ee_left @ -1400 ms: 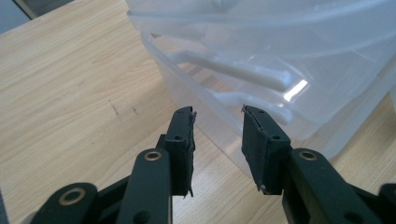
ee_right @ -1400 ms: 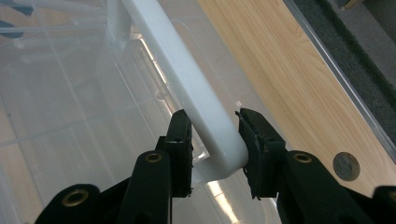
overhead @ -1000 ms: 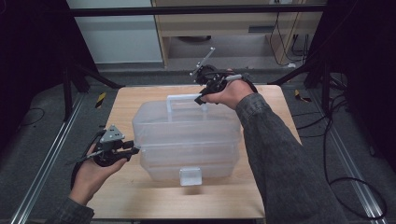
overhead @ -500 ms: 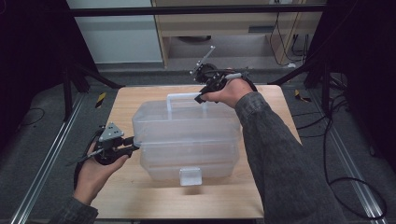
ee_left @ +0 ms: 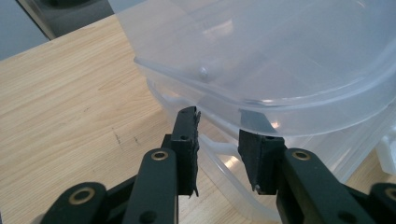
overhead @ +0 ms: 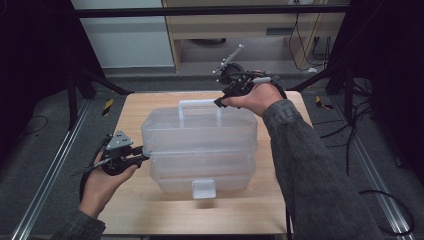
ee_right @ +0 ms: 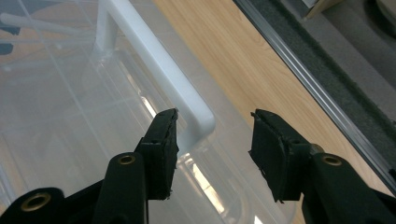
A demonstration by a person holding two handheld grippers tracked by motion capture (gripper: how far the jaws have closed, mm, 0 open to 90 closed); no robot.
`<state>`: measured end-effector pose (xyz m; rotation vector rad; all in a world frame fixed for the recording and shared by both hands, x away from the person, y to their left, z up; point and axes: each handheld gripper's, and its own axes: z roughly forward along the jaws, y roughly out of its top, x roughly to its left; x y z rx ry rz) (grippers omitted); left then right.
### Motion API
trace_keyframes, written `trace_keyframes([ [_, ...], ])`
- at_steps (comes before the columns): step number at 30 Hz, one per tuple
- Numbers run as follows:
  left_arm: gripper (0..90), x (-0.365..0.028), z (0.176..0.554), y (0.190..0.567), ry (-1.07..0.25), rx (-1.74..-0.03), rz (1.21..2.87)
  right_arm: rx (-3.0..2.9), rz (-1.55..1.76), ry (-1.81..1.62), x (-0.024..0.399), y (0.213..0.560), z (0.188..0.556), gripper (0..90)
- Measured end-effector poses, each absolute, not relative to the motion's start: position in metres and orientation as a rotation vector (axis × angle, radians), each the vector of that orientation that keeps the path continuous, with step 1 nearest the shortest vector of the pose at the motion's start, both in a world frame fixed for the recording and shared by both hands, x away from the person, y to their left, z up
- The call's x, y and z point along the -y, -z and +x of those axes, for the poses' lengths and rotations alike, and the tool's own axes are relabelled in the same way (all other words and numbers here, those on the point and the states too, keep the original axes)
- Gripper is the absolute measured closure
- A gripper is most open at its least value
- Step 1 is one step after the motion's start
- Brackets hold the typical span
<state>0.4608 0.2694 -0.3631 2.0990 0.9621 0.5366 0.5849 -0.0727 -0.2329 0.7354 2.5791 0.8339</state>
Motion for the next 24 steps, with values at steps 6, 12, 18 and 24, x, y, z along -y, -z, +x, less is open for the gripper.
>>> trace_keyframes([
  [6,66.1,-0.269,0.462,0.362,-0.553,-0.967,2.091,-2.485,0.768,-0.850,0.093,0.220,0.575,58.3],
  [12,65.5,-0.269,0.464,0.361,-0.548,-0.966,2.082,-2.404,0.854,-0.812,0.119,0.217,0.570,70.0],
  [18,65.1,-0.269,0.466,0.360,-0.549,-0.963,2.075,-2.349,0.940,-0.790,0.151,0.225,0.560,76.6],
  [24,62.9,-0.268,0.469,0.358,-0.560,-0.967,2.073,-2.311,1.025,-0.796,0.179,0.248,0.545,76.7],
])
